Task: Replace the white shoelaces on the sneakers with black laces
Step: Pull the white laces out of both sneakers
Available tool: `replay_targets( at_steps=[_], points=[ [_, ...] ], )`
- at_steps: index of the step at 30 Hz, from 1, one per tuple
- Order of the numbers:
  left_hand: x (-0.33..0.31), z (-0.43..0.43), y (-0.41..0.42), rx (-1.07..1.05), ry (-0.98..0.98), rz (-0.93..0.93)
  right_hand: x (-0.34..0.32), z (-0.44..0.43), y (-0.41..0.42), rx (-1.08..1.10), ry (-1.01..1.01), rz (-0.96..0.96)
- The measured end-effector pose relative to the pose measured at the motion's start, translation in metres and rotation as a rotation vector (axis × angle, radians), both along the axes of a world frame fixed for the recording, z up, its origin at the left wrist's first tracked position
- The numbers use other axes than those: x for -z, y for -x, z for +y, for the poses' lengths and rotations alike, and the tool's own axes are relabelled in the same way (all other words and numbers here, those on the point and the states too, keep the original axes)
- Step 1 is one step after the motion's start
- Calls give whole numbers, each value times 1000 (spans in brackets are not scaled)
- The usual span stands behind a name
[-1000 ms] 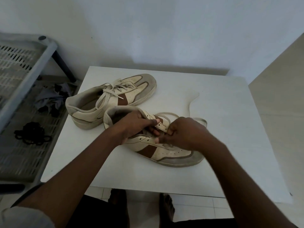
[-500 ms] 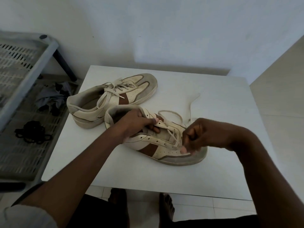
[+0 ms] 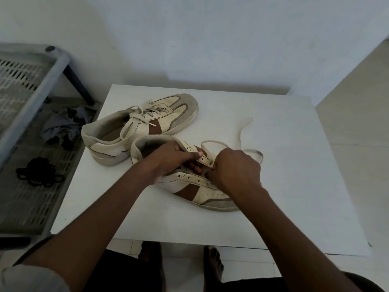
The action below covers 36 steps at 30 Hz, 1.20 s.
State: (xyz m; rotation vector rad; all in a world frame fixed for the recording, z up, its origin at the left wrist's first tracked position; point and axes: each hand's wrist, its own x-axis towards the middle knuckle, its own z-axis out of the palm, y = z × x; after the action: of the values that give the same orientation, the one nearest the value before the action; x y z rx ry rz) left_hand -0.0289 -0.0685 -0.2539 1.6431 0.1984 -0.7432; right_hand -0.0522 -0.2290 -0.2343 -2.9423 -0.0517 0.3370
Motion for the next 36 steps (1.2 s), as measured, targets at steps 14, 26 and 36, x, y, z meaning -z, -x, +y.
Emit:
replay_targets(
  at_steps=[14, 26, 36],
  points=[
    [2, 2, 0, 15, -64, -45, -46, -75, -17, -324, -789, 786],
    [0, -1, -1, 13, -4, -25, -2, 4, 5, 7, 16, 22],
    [3, 0, 0, -9, -72, -41, -73, -75, -13, -389, -1302, 685]
  ],
)
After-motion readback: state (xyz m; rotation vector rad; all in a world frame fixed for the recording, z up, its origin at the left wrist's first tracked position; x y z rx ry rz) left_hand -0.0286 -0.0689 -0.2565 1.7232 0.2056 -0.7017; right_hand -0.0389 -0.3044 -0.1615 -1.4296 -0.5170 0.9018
